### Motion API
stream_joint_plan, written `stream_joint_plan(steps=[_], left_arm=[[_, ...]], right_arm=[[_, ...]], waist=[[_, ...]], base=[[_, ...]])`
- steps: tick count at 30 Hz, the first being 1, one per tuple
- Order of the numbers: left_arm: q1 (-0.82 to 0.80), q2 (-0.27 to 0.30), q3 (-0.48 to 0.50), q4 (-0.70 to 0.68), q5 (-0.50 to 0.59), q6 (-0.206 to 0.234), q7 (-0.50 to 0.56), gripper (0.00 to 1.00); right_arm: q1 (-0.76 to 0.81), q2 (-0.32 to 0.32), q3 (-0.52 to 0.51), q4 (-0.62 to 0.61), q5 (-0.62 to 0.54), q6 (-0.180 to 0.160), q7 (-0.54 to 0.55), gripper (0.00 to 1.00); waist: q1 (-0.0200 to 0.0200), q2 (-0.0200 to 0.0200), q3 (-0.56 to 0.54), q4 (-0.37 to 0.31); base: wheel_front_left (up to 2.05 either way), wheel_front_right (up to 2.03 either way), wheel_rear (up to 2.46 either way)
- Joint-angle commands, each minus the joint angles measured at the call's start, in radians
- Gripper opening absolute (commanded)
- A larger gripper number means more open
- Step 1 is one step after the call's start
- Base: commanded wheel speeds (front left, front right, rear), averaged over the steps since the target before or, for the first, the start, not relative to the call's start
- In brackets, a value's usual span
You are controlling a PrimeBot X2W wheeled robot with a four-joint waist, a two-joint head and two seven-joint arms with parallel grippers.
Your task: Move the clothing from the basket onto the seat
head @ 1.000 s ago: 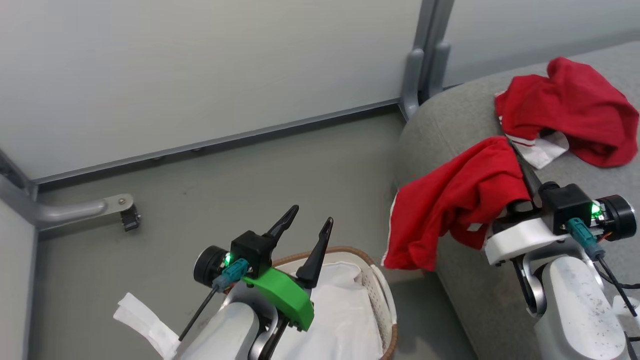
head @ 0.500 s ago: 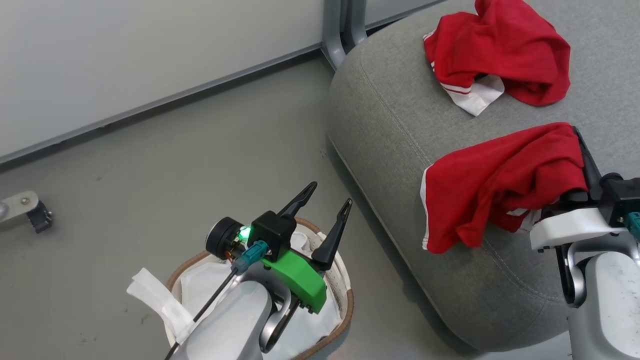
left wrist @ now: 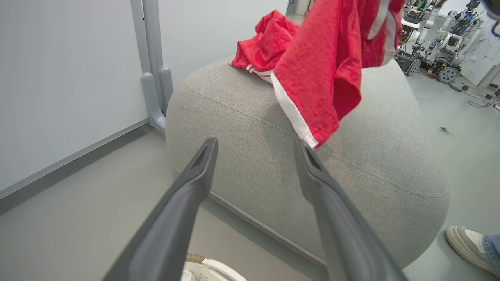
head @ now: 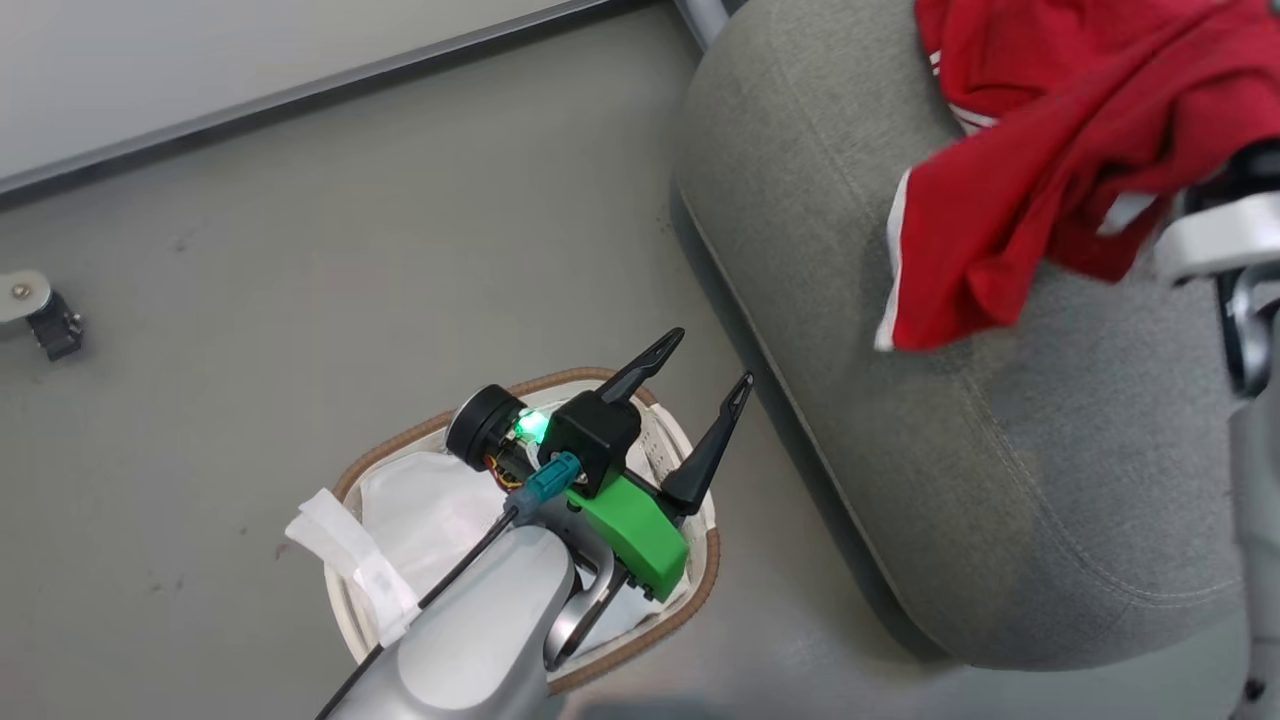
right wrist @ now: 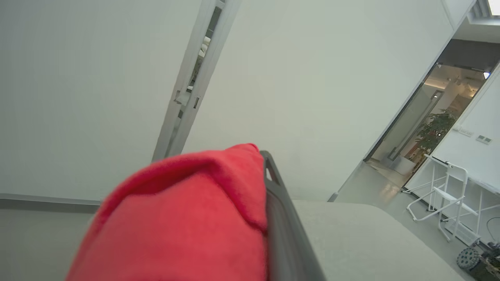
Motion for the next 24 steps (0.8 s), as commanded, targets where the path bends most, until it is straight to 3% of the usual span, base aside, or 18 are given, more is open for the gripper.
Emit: stream_joint_plan(steps=[1,6,13,17,24], left_arm=[[-0.024,0.007,-0.004,-0.002,0.001,-0.003,0.000,1.00],[-0.043,0.011,-0.024,0.004,0.007,-0.003,0.000,1.00],[-0.064,0.021,-0.029,-0.015,0.015,-0.003,0.000,1.00],[-0.074,0.032,-0.026,-0.033,0.023,-0.001,0.000,1.00],[-0.085,0.047,-0.028,-0.049,0.034,0.013,0.001,1.00]], right_arm=[[-0.063,-0.049,-0.001,0.027,-0.012,-0.001,-0.005,0.00],[-0.266,-0.219,-0.026,0.108,-0.028,-0.001,0.028,0.00],[-0.397,-0.380,-0.108,0.205,-0.017,-0.001,0.068,0.00],[-0.369,-0.383,-0.158,0.289,-0.009,-0.001,0.055,0.00],[-0.269,-0.308,-0.198,0.423,-0.042,-0.001,0.009,0.00]], waist=[[-0.0001,0.0043,0.054,0.061],[-0.0001,0.0043,0.101,0.130],[-0.0001,0.0043,0.164,0.199],[-0.0001,0.0043,0.201,0.216],[-0.0001,0.0043,0.239,0.205]], base=[[0.00,0.00,0.00],[0.00,0.00,0.00],[0.00,0.00,0.00],[0.00,0.00,0.00],[0.00,0.00,0.00]])
